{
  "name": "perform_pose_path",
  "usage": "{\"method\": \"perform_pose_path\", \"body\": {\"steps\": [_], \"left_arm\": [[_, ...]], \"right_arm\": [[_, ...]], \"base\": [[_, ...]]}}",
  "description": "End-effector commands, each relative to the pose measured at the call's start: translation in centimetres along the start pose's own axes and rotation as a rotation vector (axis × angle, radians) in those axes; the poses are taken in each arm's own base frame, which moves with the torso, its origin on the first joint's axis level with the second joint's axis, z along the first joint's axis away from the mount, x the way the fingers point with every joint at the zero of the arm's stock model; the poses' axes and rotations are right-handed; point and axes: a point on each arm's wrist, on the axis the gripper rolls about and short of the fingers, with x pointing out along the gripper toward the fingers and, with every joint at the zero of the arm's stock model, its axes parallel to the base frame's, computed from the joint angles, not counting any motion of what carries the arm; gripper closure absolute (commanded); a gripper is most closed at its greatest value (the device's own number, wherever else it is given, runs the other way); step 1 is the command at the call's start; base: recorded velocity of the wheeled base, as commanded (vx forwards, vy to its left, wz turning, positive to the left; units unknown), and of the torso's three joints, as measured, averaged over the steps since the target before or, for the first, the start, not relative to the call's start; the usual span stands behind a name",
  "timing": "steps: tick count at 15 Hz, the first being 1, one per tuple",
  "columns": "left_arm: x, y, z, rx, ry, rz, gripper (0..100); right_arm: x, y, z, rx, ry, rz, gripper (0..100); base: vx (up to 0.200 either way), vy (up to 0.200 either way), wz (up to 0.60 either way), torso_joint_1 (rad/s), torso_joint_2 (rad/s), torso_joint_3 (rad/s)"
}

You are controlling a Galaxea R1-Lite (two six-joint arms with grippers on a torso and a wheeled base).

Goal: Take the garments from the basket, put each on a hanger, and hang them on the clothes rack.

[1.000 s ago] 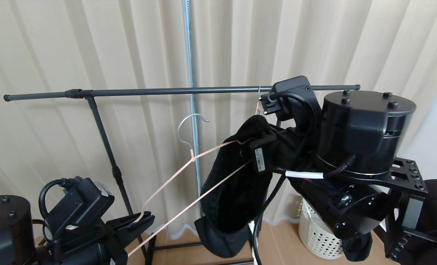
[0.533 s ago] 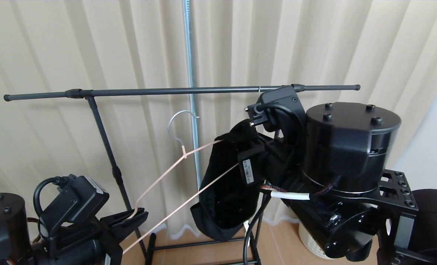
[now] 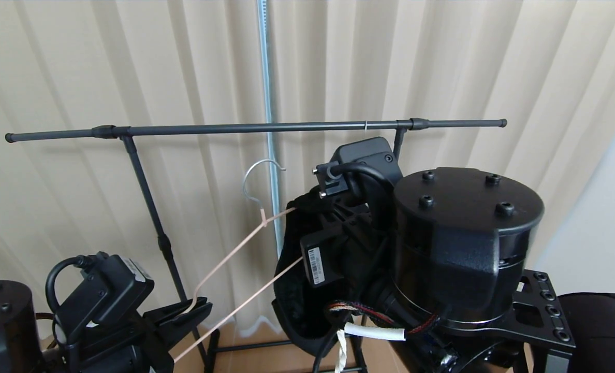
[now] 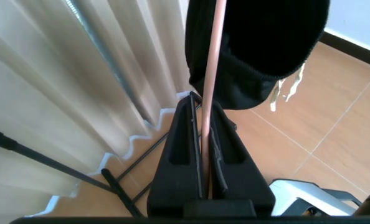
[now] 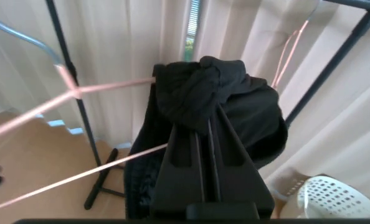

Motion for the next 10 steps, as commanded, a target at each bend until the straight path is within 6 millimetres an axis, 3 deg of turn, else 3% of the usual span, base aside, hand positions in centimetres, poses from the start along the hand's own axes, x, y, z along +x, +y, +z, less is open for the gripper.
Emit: {"method": "perform_pose_path", "body": {"steps": [1,6,10], "left_arm": [[-0.1,-0.3,-0.2,0.006,0.002,-0.017,100],[-0.4,-0.9,-1.1,0.085,0.021,-0.047,100],[-0.5,-0.9,-1.1,0.091,-0.007,-0.042,100]], "right_arm": [[0.0,0.4,0.1,0.013,-0.004,0.007,100],[0.0,0.2,1.3,0.077,-0.033,0.004,100],[0.3,0.5,1.0,0.086,-0.025,0.005,100]], "base": [[0.000,0.000,0.00,0.000,0.00,0.000],[0.000,0.000,0.00,0.000,0.00,0.000],[0.000,0.000,0.00,0.000,0.00,0.000]]}}
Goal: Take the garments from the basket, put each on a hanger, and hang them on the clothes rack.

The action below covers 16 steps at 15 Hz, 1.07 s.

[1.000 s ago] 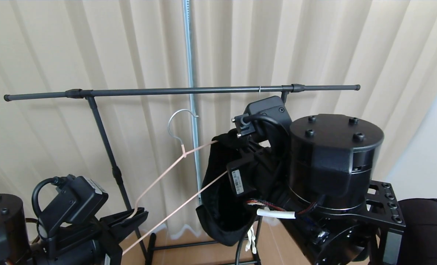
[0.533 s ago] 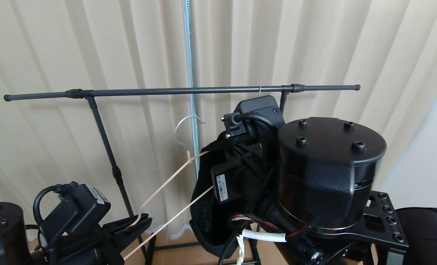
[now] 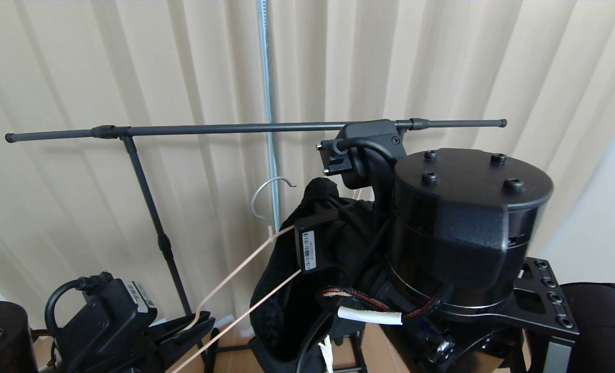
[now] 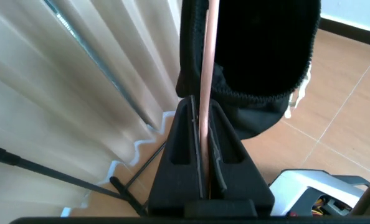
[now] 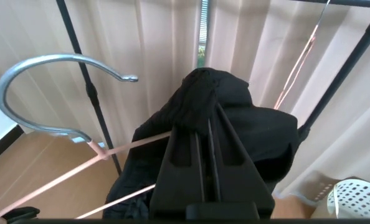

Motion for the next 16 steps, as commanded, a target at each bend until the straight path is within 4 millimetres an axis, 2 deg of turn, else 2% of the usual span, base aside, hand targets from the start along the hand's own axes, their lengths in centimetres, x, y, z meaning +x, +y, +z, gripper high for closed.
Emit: {"method": "perform_pose_path", "body": {"steps": [1,4,9,14,15,16], "left_arm": [[0.0,0.0,-0.1,0.001,0.000,-0.002,100],[-0.1,-0.1,0.1,0.000,-0.031,-0.002,100],[0.2,-0.1,0.0,-0.006,-0.014,-0.003,100],[0.1,-0.1,0.1,-0.007,-0.025,-0.002,100],[0.1,-0.1,0.1,-0.007,-0.026,-0.002,100],[0.1,-0.1,0.1,-0.007,-0.028,-0.001,100]], "right_arm": [[0.2,0.2,-0.3,-0.002,0.006,0.000,100],[0.3,0.6,-0.4,0.023,0.003,0.008,100],[-1.2,1.7,-0.4,0.034,0.002,0.060,100],[-1.8,1.6,-0.1,0.038,-0.004,0.070,100],[-1.9,1.5,0.1,0.042,-0.007,0.069,0],[-2.0,1.3,0.2,0.044,-0.010,0.067,0]], "base": [[0.000,0.000,0.00,0.000,0.00,0.000],[0.000,0.000,0.00,0.000,0.00,0.000],[0.000,0.000,0.00,0.000,0.00,0.000],[0.000,0.000,0.00,0.000,0.00,0.000],[0.000,0.000,0.00,0.000,0.00,0.000],[0.000,0.000,0.00,0.000,0.00,0.000]]}}
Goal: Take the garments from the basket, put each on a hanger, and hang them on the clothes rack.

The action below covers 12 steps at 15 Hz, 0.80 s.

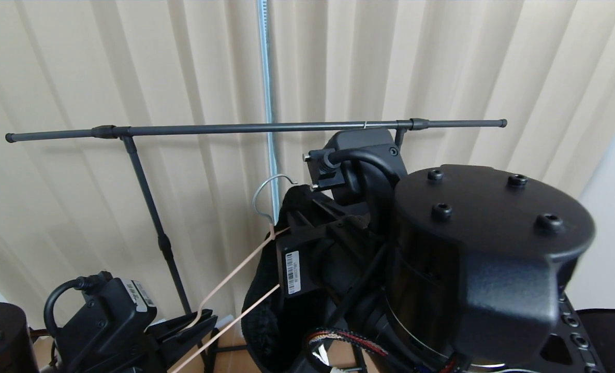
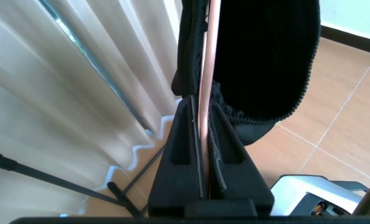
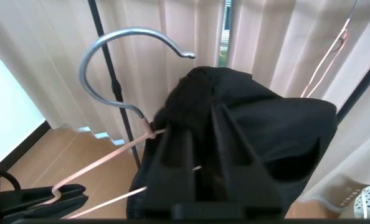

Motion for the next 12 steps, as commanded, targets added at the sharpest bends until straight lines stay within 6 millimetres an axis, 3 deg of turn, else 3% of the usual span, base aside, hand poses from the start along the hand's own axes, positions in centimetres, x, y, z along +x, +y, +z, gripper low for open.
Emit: {"method": "perform_pose_path", "body": {"steps": [1,6,9,12], "left_arm": [[-0.1,0.0,0.0,0.000,-0.005,0.000,100],[-1.1,0.1,0.5,0.003,-0.053,0.007,100],[-1.1,0.1,0.5,0.003,-0.052,0.007,100],[-1.1,0.0,0.4,0.003,-0.049,0.005,100]], "right_arm": [[-0.1,-0.7,0.6,0.011,-0.011,-0.014,0],[0.1,-2.5,1.7,0.021,-0.030,-0.057,0],[0.3,-2.5,1.5,0.016,-0.025,-0.058,0],[-1.3,-4.3,1.2,-0.098,0.000,-0.024,0]], "base": [[0.000,0.000,0.00,0.000,0.00,0.000],[0.000,0.000,0.00,0.000,0.00,0.000],[0.000,0.000,0.00,0.000,0.00,0.000],[0.000,0.000,0.00,0.000,0.00,0.000]]}}
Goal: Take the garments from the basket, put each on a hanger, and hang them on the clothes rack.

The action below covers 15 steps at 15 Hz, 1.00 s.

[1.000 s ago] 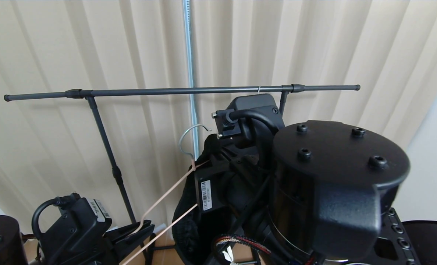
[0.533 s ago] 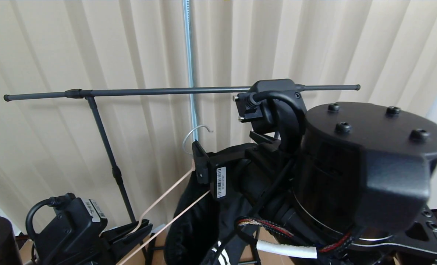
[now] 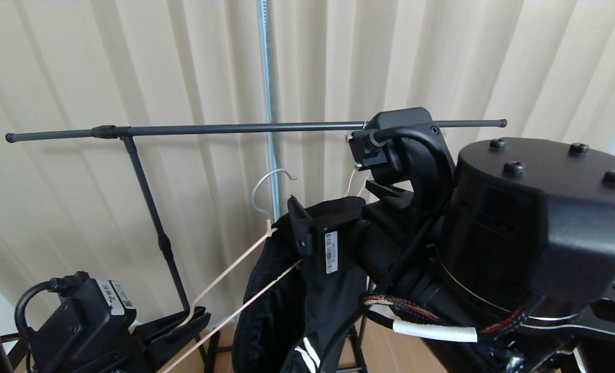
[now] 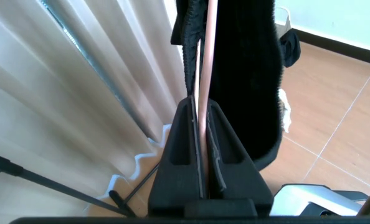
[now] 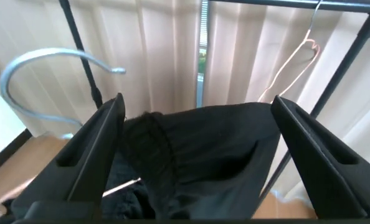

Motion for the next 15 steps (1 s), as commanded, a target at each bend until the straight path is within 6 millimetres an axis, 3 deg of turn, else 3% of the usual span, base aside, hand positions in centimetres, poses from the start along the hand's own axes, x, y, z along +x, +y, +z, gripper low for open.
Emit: {"method": "perform_pose_path", "body": {"steps": [1,4,7,12,15], "left_arm": [[0.0,0.0,-0.1,0.000,0.002,-0.001,100],[0.0,-0.1,-0.2,-0.002,0.010,-0.005,100],[0.0,-0.1,-0.2,-0.002,0.010,-0.005,100],[-0.1,-0.2,-0.4,-0.002,0.009,-0.031,100],[-0.2,-0.4,-0.8,-0.002,0.018,-0.081,100]], "right_arm": [[-1.4,-2.0,0.1,-0.070,0.004,0.051,0],[-2.7,-4.3,0.1,-0.170,0.024,0.169,0],[-2.9,-4.8,0.3,-0.178,0.047,0.229,0],[-3.9,-7.8,0.4,-0.221,0.206,0.417,0],[-2.6,-9.8,2.2,-0.295,0.264,0.458,0]], "base": [[0.000,0.000,0.00,0.000,0.00,0.000],[0.000,0.000,0.00,0.000,0.00,0.000],[0.000,0.000,0.00,0.000,0.00,0.000],[0.000,0.000,0.00,0.000,0.00,0.000],[0.000,0.000,0.00,0.000,0.00,0.000]]}}
